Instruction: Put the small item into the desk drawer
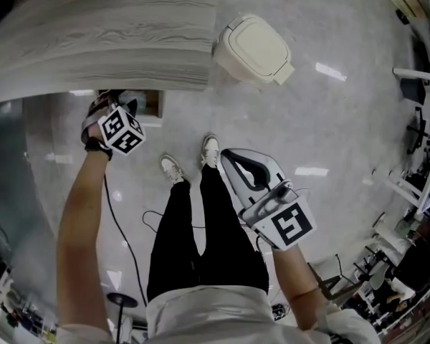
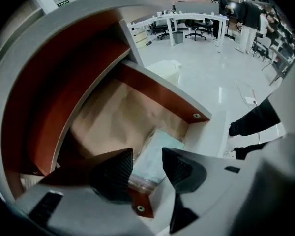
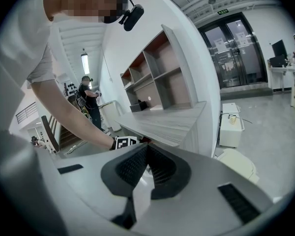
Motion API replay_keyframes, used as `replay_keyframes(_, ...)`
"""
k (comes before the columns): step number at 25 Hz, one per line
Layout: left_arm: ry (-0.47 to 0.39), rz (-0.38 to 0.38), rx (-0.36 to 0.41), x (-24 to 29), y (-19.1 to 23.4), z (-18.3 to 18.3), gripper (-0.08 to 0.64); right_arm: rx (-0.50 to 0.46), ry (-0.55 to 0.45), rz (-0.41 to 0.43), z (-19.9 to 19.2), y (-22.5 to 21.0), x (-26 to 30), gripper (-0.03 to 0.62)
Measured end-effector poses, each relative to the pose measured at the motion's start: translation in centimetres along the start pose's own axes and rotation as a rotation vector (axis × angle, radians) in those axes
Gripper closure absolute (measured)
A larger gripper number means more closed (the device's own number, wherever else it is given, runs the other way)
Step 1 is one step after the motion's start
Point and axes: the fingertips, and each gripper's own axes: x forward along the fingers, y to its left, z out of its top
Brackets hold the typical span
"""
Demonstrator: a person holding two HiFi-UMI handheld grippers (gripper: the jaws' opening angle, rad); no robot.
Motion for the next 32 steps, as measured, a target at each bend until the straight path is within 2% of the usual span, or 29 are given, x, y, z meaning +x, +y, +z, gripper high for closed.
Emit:
replay_keyframes(5, 0.01, -0.007, 0.011, 0.6, 0.1, -0.1, 0.365, 0.008, 0.005, -0.009, -0.1, -0.8, -0.1, 0.571)
replay_keyframes(11, 0.032, 0.0, 0.032, 2.0, 0.0, -0.3, 0.401, 0.012, 0.011, -0.011, -0.9, -1.4, 0.4, 0.571)
replay_keyframes(16, 0.042, 0.029, 0.03, 1.1, 0.0, -0.3, 0.473, 0.01, 0.004, -0.003, -0.8, -0.9, -0.1, 0.571)
replay_keyframes(23, 0.019, 0.062, 0.029, 0.0, 0.4, -0.3, 0.533, 0.006, 0.003, -0.001, -0.5, -0.9, -0.1, 0.571)
replay_keyframes(32, -0.023, 0.081, -0.008, -0.7, 0.2, 0.2, 0.541, -0.014, -0.014, 0.012, -0.7, -0.8, 0.1, 0.571)
